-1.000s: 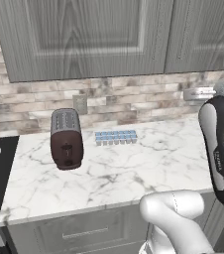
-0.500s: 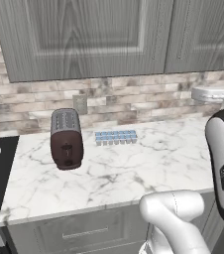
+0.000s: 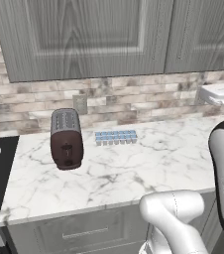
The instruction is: Pick the spray and sponge from the cabinet and place them on the counter.
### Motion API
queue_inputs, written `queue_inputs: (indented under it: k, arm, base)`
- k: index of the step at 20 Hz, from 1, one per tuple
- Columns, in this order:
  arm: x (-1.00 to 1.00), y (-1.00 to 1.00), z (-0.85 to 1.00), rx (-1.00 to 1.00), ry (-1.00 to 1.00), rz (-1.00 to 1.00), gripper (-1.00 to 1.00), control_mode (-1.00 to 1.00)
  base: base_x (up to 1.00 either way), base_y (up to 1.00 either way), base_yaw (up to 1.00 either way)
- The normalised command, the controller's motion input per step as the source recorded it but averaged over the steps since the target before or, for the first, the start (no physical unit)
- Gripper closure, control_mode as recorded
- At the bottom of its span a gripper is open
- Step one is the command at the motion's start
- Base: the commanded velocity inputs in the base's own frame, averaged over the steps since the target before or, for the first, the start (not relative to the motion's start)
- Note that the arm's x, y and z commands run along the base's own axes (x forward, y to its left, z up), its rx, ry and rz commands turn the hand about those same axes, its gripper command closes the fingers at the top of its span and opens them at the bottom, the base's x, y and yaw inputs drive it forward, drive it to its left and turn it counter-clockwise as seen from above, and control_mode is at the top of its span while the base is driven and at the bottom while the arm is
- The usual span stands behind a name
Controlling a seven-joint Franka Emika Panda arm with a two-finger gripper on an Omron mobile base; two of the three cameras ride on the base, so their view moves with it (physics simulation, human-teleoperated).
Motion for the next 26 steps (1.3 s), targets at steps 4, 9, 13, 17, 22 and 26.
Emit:
queue_inputs:
  k: [4, 9, 13, 17, 22, 26]
  arm:
    - [-0.05, 0.00, 0.17, -0.05, -0.14, 0.00, -1.00, -1.00]
    - [0.00, 0.00, 0.14, -0.02, -0.09, -0.01, -1.00, -1.00]
    - [0.00, 0.00, 0.18, 0.00, -0.07, 0.00, -1.00, -1.00]
    - [0.01, 0.00, 0.15, 0.00, -0.05, 0.00, -1.00, -1.00]
    - [0.10, 0.00, 0.08, 0.00, -0.01, 0.00, -1.00, -1.00]
    - [0.18, 0.00, 0.02, 0.02, 0.00, 0.00, -1.00, -1.00]
  base:
    - [0.00, 0.00, 0.00]
    - [0.00, 0.00, 0.00]
    - [0.00, 0.00, 0.00]
    - [0.00, 0.00, 0.00]
    - [0.00, 0.00, 0.00]
    - [0.00, 0.00, 0.00]
